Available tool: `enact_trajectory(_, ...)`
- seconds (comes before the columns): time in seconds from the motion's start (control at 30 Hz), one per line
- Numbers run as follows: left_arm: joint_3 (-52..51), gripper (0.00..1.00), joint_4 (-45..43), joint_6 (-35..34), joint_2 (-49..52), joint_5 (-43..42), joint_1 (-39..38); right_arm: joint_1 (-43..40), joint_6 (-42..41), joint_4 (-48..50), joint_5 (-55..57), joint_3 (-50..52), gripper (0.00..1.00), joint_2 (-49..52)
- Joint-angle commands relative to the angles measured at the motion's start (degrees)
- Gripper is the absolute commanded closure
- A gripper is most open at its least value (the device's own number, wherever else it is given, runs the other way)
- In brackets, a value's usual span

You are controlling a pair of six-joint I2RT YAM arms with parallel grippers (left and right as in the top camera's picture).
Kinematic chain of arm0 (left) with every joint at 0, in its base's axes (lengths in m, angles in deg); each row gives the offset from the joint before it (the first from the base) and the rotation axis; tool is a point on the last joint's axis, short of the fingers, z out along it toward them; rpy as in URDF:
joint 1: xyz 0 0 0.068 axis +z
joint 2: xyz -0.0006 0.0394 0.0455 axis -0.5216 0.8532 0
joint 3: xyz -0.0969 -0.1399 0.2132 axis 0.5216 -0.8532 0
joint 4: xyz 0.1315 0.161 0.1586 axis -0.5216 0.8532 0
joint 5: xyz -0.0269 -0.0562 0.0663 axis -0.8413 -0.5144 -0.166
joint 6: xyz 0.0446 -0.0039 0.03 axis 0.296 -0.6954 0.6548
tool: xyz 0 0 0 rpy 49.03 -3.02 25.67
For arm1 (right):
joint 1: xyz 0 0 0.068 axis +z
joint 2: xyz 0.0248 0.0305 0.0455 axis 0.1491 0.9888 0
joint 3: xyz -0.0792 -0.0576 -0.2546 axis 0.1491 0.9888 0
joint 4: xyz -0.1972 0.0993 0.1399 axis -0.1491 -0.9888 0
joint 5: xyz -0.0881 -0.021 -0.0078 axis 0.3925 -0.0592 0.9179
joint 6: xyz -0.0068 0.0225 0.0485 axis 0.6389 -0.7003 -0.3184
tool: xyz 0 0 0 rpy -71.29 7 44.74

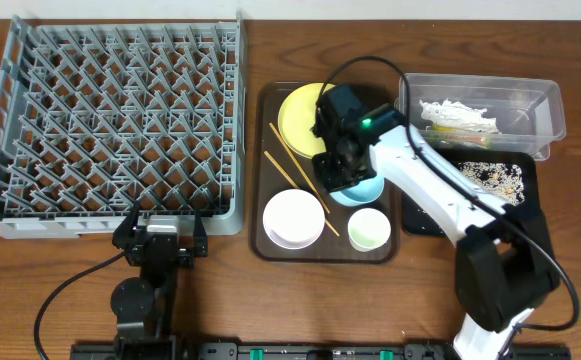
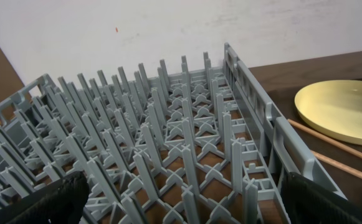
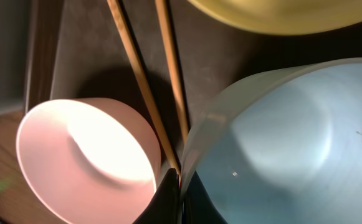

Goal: Sort waste into correct bins and load items into the dishwasher
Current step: 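Return the empty blue bowl to the brown tray with right gripper, then grasp the small cream cup with the right gripper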

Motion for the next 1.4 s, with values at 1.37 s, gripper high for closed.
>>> enact_trajectory(1.37,-0.83,0.01,2.05,0.31,-0.15,-0.85,-0.17,-1.36,-7.78,-26.51,12.28,3.78,0.59,-12.13)
